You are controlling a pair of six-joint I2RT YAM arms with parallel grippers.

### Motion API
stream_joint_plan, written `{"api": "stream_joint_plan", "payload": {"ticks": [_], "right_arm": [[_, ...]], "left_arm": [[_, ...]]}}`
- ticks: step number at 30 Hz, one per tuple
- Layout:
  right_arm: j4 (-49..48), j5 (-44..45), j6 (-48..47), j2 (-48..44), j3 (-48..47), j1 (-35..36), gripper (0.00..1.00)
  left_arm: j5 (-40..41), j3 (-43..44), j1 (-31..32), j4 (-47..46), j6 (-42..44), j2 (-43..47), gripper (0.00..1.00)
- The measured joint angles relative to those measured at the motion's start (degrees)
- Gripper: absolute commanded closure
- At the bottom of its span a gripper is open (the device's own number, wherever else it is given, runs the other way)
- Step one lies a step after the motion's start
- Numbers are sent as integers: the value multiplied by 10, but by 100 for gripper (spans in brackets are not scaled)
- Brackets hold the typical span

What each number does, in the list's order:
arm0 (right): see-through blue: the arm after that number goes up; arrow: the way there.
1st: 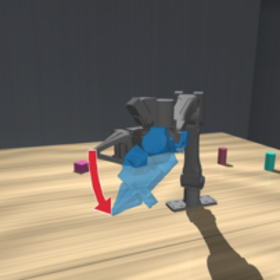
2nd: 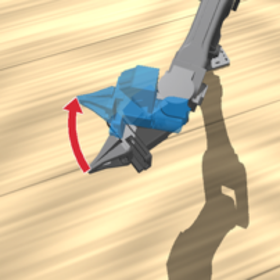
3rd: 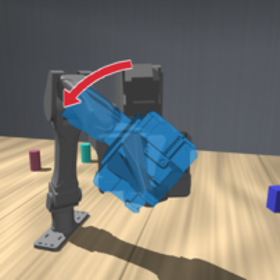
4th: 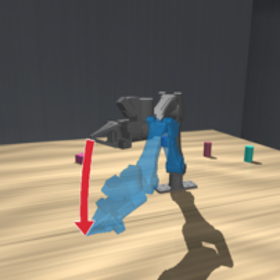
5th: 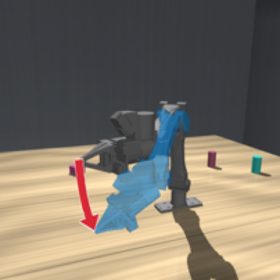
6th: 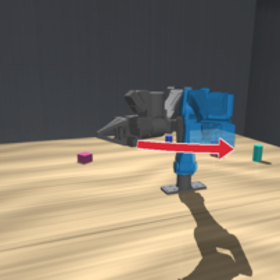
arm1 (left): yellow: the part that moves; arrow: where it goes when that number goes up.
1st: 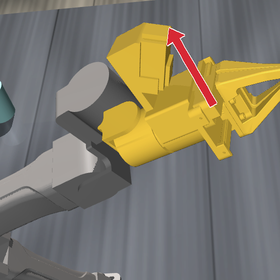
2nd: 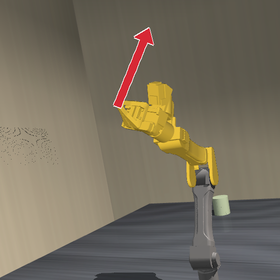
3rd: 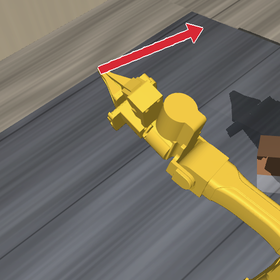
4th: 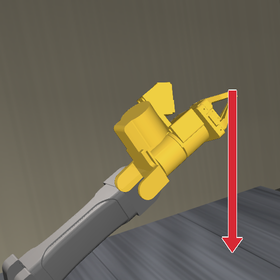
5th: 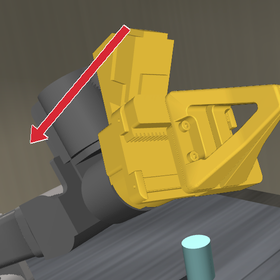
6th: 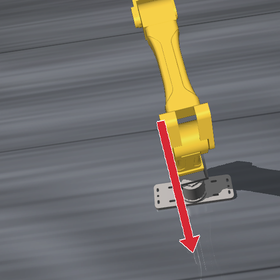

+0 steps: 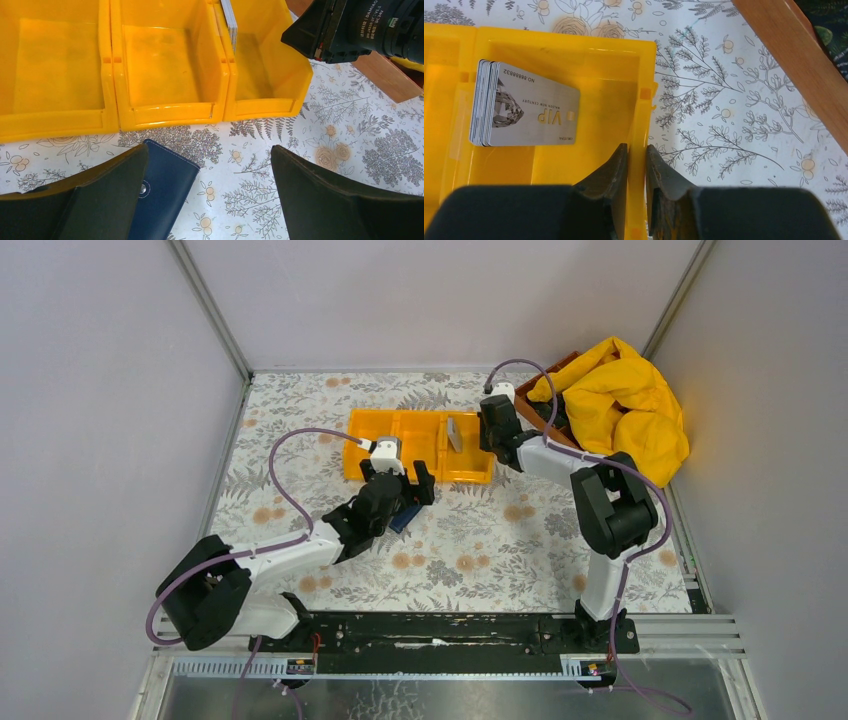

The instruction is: Take the credit cards out of the card holder

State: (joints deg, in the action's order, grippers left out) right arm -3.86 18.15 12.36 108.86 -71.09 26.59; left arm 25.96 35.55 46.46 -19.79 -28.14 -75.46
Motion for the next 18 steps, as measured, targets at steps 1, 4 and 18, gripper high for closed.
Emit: {"api": "stream_joint_plan", "payload": {"ticks": [1,4,18], "right_arm": [[-7,-5,-3,-1,4,0,100],[-26,-18,-10,-7,18,-2,100],[-33,-39,-12,-15,28,-4,81]], "left_arm": [[0,0,0,0,0,-1,0],[-1,0,0,0,0,-2,0],[-5,0,0,-2,0,-8,0]]}}
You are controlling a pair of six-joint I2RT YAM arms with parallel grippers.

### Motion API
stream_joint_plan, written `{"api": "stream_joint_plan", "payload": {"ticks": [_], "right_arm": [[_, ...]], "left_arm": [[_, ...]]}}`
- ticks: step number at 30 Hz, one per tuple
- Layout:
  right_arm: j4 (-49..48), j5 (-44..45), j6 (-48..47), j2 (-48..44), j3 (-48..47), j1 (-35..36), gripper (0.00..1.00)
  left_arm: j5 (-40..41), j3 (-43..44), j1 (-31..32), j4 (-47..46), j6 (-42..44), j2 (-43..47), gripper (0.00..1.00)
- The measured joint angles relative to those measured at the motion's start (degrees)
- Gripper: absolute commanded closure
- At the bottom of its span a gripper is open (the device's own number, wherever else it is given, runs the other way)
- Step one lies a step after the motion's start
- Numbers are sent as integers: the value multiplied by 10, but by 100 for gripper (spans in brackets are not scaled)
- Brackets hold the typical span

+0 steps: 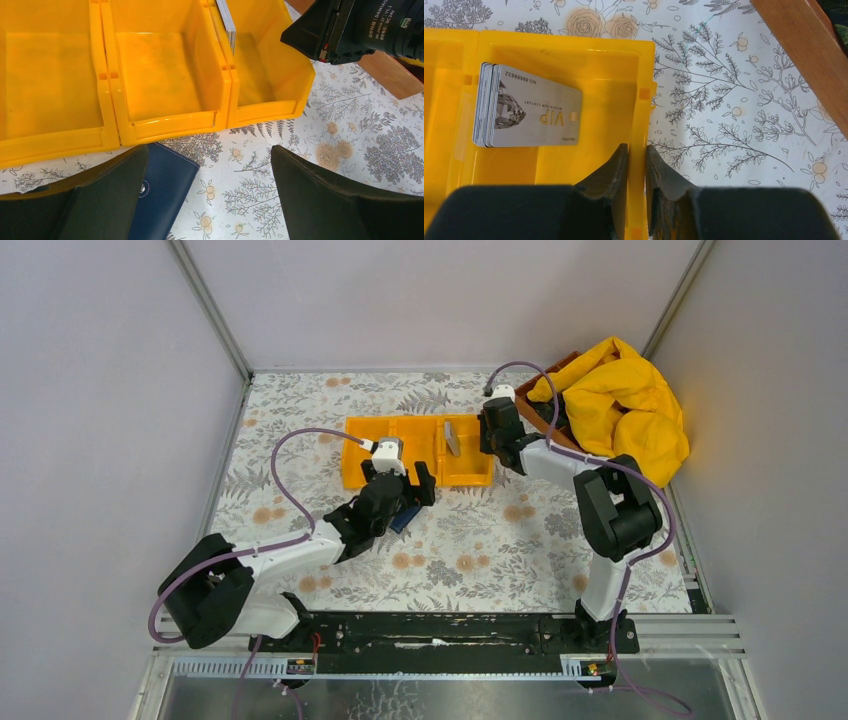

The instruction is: Take the credit cards out of the card holder

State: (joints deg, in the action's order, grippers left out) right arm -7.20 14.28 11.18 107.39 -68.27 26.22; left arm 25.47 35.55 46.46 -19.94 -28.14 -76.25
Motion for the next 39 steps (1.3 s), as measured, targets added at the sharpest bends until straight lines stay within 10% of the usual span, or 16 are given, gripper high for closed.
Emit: {"api": "stream_joint_plan", "payload": {"ticks": [9,19,25,39], "right_arm": [[26,-22,2,-57,15,0,44],[12,-40,11,-189,68,0,33],[8,-55,34,-287,160,0,8],[11,-79,41,-384,296,0,1]], "left_arm": [[-3,0,0,0,0,-4,0],[-45,0,-5,0,12,-13,0],[-64,0,-12,-15,65,-17,5],[-131,0,-48,24,148,-63,3]]}}
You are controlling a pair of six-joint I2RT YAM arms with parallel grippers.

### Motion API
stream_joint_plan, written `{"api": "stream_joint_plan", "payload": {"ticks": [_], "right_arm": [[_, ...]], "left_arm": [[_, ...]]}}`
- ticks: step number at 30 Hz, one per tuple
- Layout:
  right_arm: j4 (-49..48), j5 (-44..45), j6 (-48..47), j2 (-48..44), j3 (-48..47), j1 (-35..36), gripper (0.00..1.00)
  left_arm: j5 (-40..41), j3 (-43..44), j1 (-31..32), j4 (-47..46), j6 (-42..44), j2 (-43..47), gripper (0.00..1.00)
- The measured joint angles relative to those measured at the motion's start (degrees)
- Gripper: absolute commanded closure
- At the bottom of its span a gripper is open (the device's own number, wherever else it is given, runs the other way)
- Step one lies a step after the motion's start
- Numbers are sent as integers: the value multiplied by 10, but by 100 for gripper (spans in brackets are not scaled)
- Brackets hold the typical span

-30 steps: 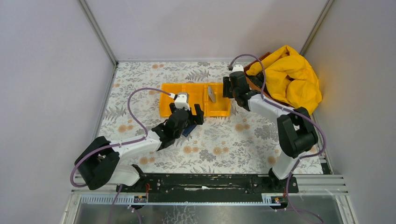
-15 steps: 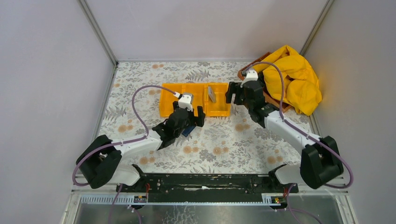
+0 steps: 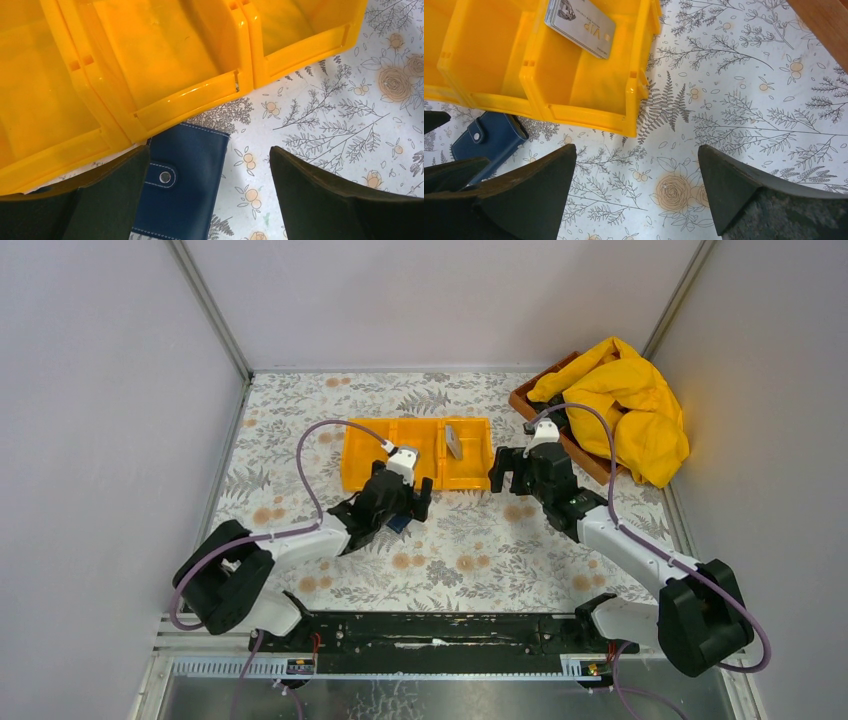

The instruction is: Take the credit cards out of the card holder

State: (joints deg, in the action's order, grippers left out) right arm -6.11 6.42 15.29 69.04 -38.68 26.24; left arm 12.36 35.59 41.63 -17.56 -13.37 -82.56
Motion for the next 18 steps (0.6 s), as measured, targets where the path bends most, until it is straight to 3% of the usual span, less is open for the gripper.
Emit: {"api": "stream_joint_plan", "payload": {"ticks": [9,18], "right_arm": [[-21,-9,2,3,10,0,1],[-24,-15,2,9,19,0,1]], "left_arm": [[20,-18,0,43,-8,29,2],[47,-10,0,87,-22,-30,1]]}}
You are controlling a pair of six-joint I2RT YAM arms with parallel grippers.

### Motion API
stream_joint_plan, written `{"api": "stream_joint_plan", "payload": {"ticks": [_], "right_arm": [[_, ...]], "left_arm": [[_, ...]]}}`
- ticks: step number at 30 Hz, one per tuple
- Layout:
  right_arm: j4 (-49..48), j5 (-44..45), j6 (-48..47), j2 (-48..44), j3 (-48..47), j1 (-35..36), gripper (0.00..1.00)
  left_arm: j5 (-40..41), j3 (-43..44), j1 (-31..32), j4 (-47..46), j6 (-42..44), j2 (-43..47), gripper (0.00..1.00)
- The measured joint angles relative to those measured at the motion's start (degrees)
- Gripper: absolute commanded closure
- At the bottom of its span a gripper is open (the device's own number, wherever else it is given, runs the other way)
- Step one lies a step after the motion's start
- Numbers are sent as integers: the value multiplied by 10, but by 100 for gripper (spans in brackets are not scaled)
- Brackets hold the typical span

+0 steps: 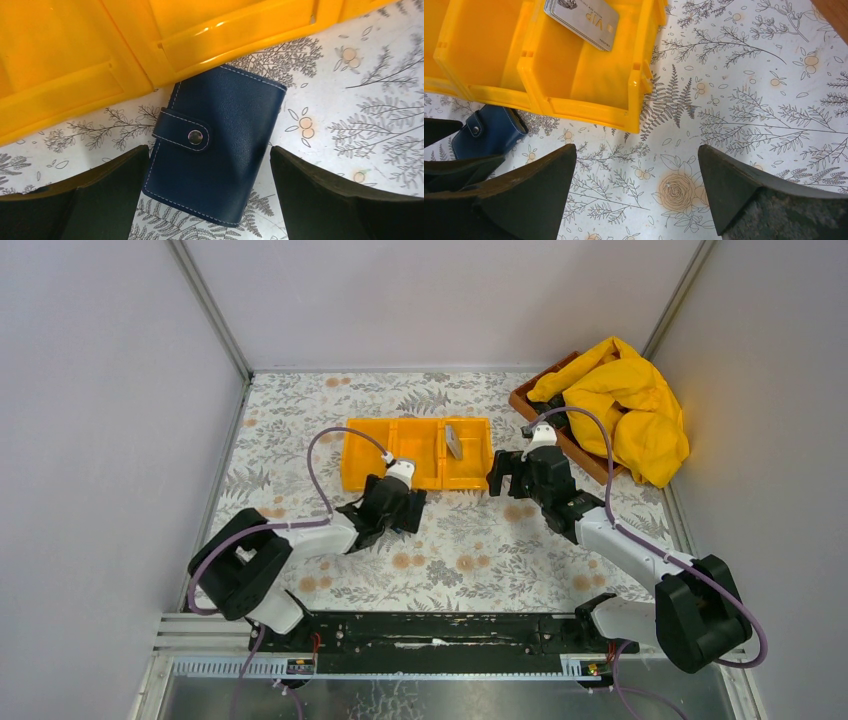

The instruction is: Take the credit cards out of the card holder

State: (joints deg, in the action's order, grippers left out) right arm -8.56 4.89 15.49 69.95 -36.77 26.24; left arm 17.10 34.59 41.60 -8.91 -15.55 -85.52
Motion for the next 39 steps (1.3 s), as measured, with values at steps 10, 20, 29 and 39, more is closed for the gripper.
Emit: {"api": "stream_joint_plan", "payload": {"ticks": [10,20,29,39], "right_arm": [[0,1,0,0,1,0,1],[0,3,0,0,1,0,0],[0,6,0,0,1,0,0],[0,17,0,-11,6,0,0]], "left_arm": [[-25,33,-1,13,-7,-56,2],[-104,38,24,2,-9,-56,20],[-173,51,56,-1,-25,-57,19],[-257,99,65,-9,-33,-62,12]]}}
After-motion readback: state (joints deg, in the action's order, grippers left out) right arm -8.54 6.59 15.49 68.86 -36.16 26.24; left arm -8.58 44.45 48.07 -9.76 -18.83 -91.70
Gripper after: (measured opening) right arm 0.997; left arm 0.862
